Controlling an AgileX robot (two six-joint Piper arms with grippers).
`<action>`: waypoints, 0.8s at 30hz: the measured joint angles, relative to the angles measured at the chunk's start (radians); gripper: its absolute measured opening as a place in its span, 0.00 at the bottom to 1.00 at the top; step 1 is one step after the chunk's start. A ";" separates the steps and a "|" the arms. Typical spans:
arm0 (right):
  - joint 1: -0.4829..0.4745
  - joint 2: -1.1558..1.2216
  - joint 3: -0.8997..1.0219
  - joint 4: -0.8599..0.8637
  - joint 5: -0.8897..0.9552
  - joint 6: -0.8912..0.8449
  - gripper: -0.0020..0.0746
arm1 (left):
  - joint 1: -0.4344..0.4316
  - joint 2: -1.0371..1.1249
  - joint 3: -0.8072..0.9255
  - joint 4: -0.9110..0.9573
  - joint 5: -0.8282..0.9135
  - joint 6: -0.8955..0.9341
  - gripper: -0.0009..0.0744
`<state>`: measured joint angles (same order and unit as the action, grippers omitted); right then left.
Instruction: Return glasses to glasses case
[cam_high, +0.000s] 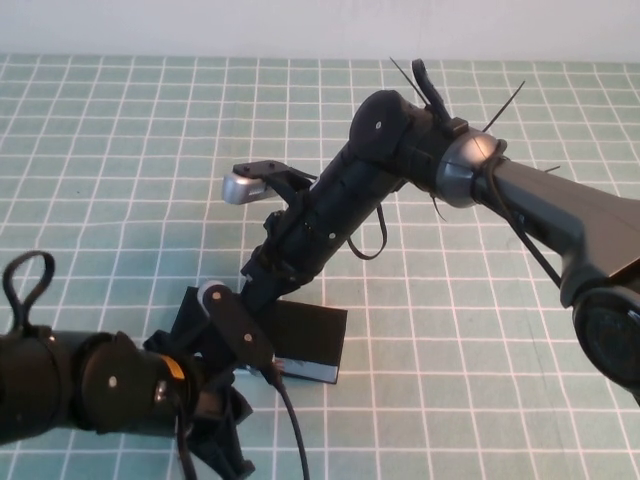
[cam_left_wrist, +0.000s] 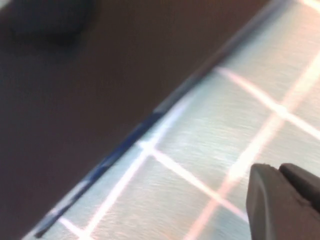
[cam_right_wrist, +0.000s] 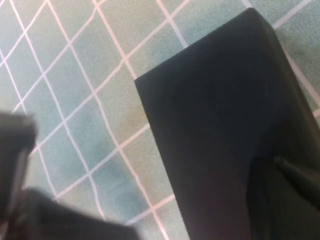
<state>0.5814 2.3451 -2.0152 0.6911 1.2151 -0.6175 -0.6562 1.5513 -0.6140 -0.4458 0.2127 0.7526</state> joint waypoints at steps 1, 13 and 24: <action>0.000 0.001 0.000 0.001 0.002 0.000 0.01 | 0.000 -0.015 -0.010 0.013 0.046 0.018 0.01; -0.009 -0.104 -0.002 -0.181 0.004 0.012 0.01 | 0.000 -0.352 -0.124 0.440 0.445 -0.165 0.01; -0.042 -0.462 -0.002 -0.393 0.023 0.180 0.01 | 0.000 -0.757 -0.176 1.077 0.689 -0.952 0.01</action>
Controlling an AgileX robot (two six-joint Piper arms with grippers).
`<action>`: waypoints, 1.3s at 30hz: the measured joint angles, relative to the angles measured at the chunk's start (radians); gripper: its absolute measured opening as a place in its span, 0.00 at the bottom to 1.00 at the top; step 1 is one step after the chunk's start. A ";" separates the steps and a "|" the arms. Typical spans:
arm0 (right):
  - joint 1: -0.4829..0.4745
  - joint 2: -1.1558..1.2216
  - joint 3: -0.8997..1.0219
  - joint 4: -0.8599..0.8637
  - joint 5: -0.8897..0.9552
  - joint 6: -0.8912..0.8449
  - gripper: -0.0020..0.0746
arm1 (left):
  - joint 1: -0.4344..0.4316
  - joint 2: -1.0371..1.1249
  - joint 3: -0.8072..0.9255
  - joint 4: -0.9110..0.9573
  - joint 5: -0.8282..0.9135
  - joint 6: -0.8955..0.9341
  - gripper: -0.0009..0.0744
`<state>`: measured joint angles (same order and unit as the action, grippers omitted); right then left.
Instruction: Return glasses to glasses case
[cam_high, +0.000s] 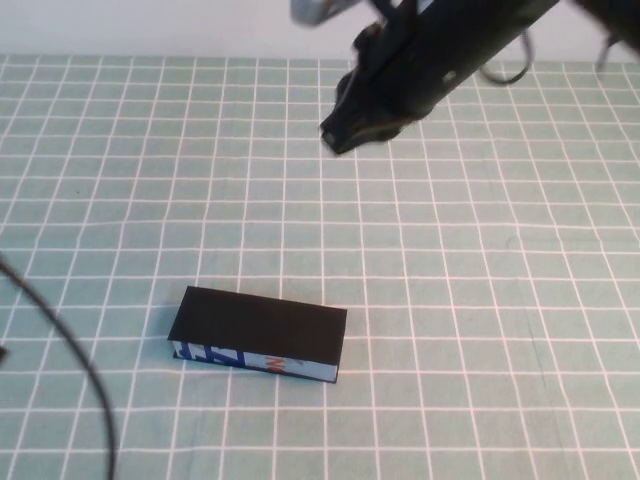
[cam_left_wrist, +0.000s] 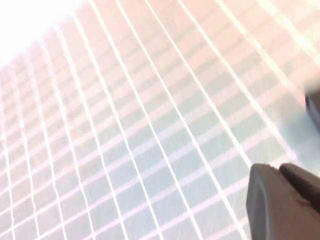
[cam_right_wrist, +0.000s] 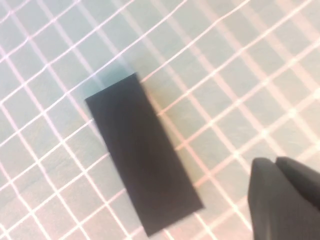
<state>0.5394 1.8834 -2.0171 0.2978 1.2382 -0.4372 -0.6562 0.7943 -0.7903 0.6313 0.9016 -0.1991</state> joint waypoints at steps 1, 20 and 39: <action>0.000 -0.030 0.000 -0.021 0.002 0.019 0.01 | 0.000 -0.048 0.000 0.005 -0.004 -0.027 0.01; 0.000 -0.770 0.678 -0.142 -0.365 0.171 0.01 | -0.002 -0.395 -0.010 -0.612 -0.012 0.499 0.01; 0.000 -1.467 1.551 -0.272 -0.769 0.366 0.01 | -0.002 -0.178 0.019 -0.739 -0.145 0.547 0.01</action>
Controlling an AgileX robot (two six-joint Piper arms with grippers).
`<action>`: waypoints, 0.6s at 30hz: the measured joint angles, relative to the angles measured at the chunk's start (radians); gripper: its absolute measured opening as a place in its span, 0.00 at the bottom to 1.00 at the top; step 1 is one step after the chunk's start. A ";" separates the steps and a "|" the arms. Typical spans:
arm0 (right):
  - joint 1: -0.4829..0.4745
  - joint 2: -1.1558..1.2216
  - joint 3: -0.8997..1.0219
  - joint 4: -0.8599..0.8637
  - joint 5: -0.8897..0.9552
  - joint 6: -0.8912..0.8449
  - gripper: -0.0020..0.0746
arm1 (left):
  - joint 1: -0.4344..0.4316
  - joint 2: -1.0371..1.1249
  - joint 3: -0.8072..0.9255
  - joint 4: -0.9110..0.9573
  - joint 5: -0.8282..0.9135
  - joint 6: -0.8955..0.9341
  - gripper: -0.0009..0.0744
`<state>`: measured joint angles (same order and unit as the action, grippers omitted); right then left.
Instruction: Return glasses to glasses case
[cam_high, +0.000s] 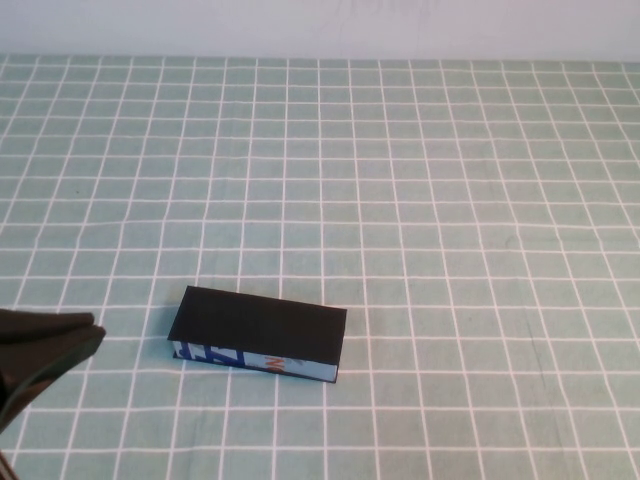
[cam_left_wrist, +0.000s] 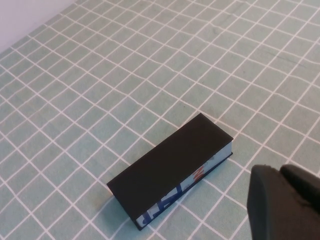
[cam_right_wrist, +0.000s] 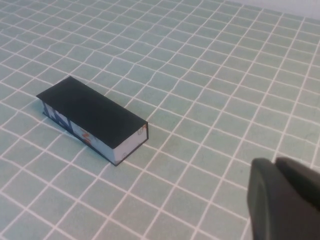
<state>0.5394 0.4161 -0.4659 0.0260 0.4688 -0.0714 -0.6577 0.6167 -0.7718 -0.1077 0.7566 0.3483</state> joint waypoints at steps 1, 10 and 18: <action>0.000 -0.022 0.029 0.000 -0.014 0.000 0.01 | 0.000 0.003 0.000 0.000 -0.002 -0.002 0.01; 0.000 -0.085 0.116 0.036 -0.049 0.000 0.01 | 0.000 0.007 0.000 -0.001 -0.006 -0.004 0.01; 0.000 -0.087 0.116 0.039 -0.053 0.000 0.01 | 0.000 0.010 0.000 -0.001 -0.006 -0.004 0.01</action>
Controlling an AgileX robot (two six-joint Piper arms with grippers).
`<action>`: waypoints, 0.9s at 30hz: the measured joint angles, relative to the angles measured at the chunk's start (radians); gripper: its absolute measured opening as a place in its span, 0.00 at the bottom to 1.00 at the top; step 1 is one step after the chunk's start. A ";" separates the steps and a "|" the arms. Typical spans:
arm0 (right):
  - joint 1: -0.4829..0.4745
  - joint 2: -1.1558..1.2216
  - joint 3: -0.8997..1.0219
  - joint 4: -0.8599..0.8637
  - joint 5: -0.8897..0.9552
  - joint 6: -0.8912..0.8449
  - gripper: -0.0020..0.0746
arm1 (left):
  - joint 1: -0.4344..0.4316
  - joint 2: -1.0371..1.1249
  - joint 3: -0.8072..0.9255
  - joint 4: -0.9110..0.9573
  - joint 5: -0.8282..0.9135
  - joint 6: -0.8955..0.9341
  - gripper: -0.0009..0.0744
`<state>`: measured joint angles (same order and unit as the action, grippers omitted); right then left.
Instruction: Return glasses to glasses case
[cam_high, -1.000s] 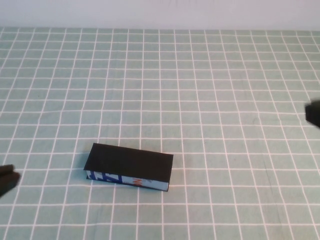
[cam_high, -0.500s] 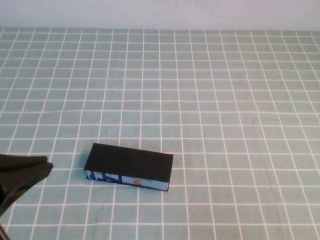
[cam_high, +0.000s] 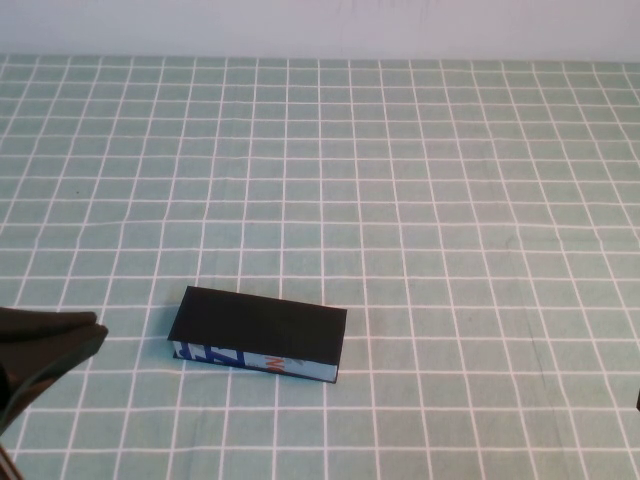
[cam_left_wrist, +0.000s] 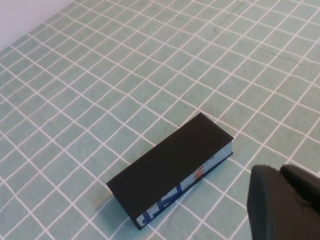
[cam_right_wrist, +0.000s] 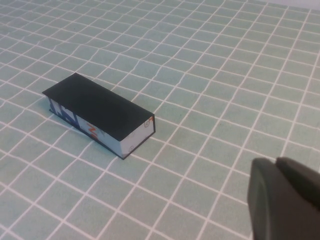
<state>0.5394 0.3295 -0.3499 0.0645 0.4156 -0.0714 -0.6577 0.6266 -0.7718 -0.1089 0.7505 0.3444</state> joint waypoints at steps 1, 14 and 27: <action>0.000 0.000 0.000 0.000 0.000 0.000 0.01 | 0.000 0.000 0.000 0.000 0.000 0.000 0.01; 0.000 -0.002 0.005 0.002 -0.001 0.000 0.01 | 0.161 -0.107 0.009 0.007 -0.026 0.000 0.01; 0.000 -0.002 0.019 0.004 0.033 0.000 0.01 | 0.465 -0.353 0.198 0.042 -0.336 0.000 0.01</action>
<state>0.5394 0.3272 -0.3311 0.0686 0.4484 -0.0714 -0.1927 0.2735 -0.5736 -0.0672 0.4142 0.3444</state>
